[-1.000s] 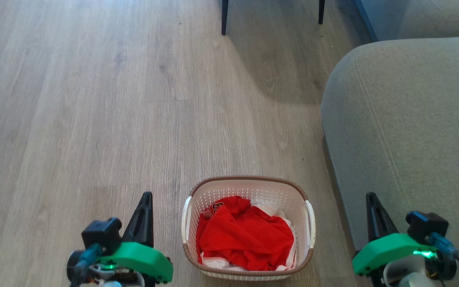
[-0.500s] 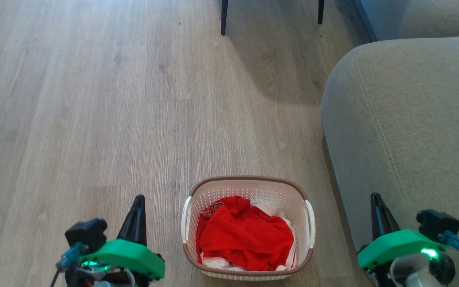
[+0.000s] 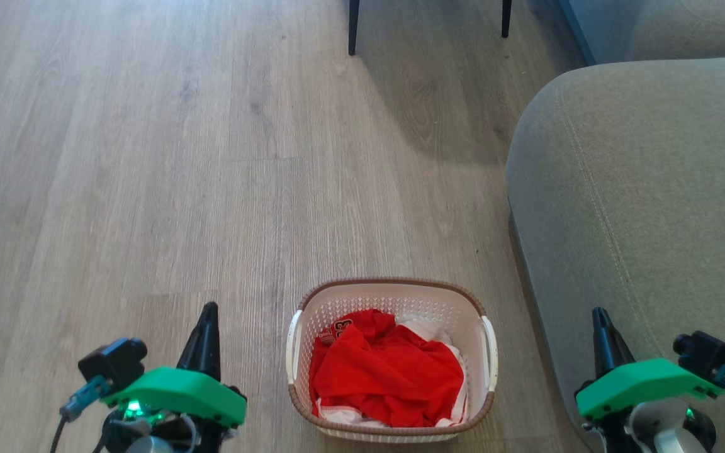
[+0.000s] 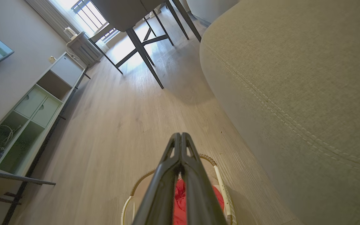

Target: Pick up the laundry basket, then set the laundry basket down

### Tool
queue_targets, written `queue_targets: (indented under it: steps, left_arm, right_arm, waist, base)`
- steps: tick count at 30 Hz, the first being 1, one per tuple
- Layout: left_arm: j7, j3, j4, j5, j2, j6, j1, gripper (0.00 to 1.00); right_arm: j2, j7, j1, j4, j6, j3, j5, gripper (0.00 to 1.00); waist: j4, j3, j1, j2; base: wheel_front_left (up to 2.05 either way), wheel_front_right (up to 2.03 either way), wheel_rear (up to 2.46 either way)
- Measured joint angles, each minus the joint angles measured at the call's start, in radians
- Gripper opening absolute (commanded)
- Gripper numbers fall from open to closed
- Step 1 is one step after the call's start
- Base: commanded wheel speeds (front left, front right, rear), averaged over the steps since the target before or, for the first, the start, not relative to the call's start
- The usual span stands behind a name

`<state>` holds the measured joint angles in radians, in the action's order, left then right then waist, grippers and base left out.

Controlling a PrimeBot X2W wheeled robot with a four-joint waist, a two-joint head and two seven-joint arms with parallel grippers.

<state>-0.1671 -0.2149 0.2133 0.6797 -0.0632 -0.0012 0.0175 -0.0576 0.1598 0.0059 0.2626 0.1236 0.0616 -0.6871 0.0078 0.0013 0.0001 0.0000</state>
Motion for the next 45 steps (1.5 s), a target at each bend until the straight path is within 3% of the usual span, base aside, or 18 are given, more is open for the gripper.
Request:
queue_targets:
  steps: [45]
  left_arm:
    - [0.123, 0.127, 0.029, 0.503, -0.002, -0.062, -0.023, 0.0]
  right_arm:
    - [-0.001, -0.125, -0.023, 0.005, 0.0, -0.081, -0.492, 0.0]
  waist:
    - [-0.004, 0.001, 0.0, 0.0]
  base:
    - [0.0, 0.0, 0.0]
